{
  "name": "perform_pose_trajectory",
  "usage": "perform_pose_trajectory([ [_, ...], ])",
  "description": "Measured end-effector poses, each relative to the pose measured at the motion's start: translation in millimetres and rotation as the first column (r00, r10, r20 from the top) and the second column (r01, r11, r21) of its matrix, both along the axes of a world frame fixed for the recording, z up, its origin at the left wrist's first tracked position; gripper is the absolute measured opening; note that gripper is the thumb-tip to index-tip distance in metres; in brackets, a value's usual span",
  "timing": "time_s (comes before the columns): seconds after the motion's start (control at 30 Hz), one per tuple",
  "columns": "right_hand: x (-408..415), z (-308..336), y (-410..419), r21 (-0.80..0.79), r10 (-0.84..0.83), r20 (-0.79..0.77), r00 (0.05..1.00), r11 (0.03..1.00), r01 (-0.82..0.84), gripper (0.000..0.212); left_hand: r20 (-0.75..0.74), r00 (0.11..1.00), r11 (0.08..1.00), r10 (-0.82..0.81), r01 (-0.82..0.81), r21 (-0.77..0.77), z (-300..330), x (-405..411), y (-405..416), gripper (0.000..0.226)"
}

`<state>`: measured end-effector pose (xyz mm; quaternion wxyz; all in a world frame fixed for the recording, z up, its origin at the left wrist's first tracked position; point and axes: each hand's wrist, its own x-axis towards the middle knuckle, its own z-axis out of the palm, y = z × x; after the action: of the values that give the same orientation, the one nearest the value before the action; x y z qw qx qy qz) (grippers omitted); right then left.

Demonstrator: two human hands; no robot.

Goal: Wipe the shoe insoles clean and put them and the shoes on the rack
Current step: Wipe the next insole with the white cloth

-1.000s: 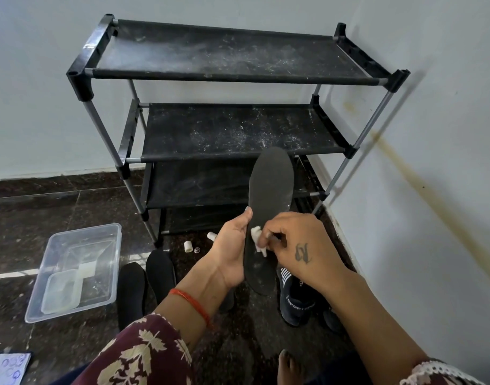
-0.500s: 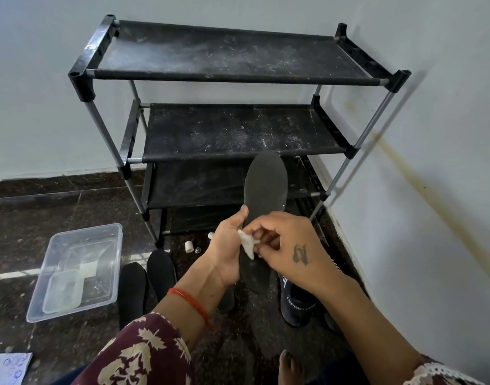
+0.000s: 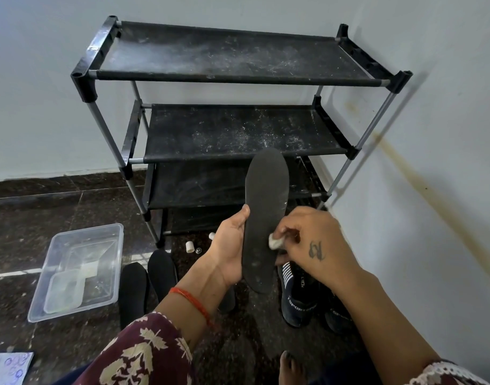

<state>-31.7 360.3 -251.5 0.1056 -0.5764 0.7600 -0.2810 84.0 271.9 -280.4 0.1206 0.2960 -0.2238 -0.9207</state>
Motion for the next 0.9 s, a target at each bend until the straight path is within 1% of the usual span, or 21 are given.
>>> perform_pose_trajectory([
  [0.03,-1,0,0,-0.059,-0.052,0.034,0.998,0.997,0.054,0.023,-0.007,1.000,1.000,-0.006,0.006,0.012,2,0,0,0.057],
  [0.1,3,1,-2,-0.136,-0.081,0.191,0.978,0.985,0.108,0.023,-0.010,1.000,1.000,0.001,-0.001,0.030,4,0,0,0.055],
  [0.13,8,2,-3,-0.137,-0.055,0.251,0.966,0.986,0.091,0.023,-0.013,1.000,0.999,0.019,-0.018,0.039,4,0,-1,0.054],
  [0.17,13,2,-4,-0.119,-0.017,0.272,0.962,0.992,0.051,0.023,-0.011,0.999,0.998,0.041,-0.040,0.046,3,0,-1,0.052],
  [0.27,23,1,-5,-0.044,0.094,0.301,0.949,0.995,-0.084,0.014,0.021,0.996,0.995,0.081,-0.082,0.056,1,1,-3,0.045],
  [0.33,21,2,-4,-0.007,0.145,0.334,0.931,0.988,-0.152,0.015,0.038,0.996,0.995,0.085,-0.087,0.053,1,3,-4,0.045],
  [0.43,16,2,-3,0.039,0.214,0.273,0.938,0.972,-0.233,0.015,0.054,0.996,0.997,0.076,-0.078,0.025,0,2,-3,0.046],
  [0.57,10,5,0,0.078,0.234,0.281,0.931,0.961,-0.265,0.008,0.038,0.998,0.999,0.041,-0.041,-0.005,-2,0,1,0.050],
  [0.6,8,6,1,0.094,0.236,0.264,0.935,0.959,-0.268,0.007,0.034,0.999,1.000,0.030,-0.030,-0.008,-2,0,2,0.052],
  [0.67,5,7,2,0.128,0.224,0.186,0.957,0.960,-0.249,0.007,0.028,1.000,1.000,0.011,-0.010,-0.019,-4,0,1,0.054],
  [0.7,3,6,3,0.134,0.207,0.121,0.971,0.966,-0.222,0.006,0.027,1.000,1.000,0.008,-0.008,-0.028,-4,0,0,0.055],
  [0.73,1,5,4,0.114,0.175,0.059,0.983,0.977,-0.181,0.006,0.027,1.000,0.999,0.010,-0.010,-0.035,-4,0,-1,0.055],
  [0.77,-2,5,4,0.064,0.128,0.030,0.991,0.990,-0.129,0.006,0.022,1.000,0.999,0.014,-0.013,-0.036,-5,0,-2,0.055],
  [0.8,-3,5,5,-0.002,0.076,0.064,0.995,0.997,-0.076,0.007,0.014,1.000,0.999,0.017,-0.017,-0.029,-5,-1,-3,0.055],
  [0.83,-3,6,5,-0.064,0.041,0.153,0.987,0.997,-0.031,0.007,0.005,1.000,1.000,0.020,-0.020,-0.021,-5,-1,-3,0.055],
  [0.87,-1,8,5,-0.103,0.036,0.253,0.967,0.995,-0.010,0.007,-0.002,1.000,1.000,0.021,-0.021,-0.010,-3,-2,-2,0.054],
  [0.9,3,11,4,-0.112,0.061,0.327,0.943,0.993,-0.025,0.008,-0.001,1.000,1.000,0.030,-0.030,0.002,-3,-2,-2,0.053],
])
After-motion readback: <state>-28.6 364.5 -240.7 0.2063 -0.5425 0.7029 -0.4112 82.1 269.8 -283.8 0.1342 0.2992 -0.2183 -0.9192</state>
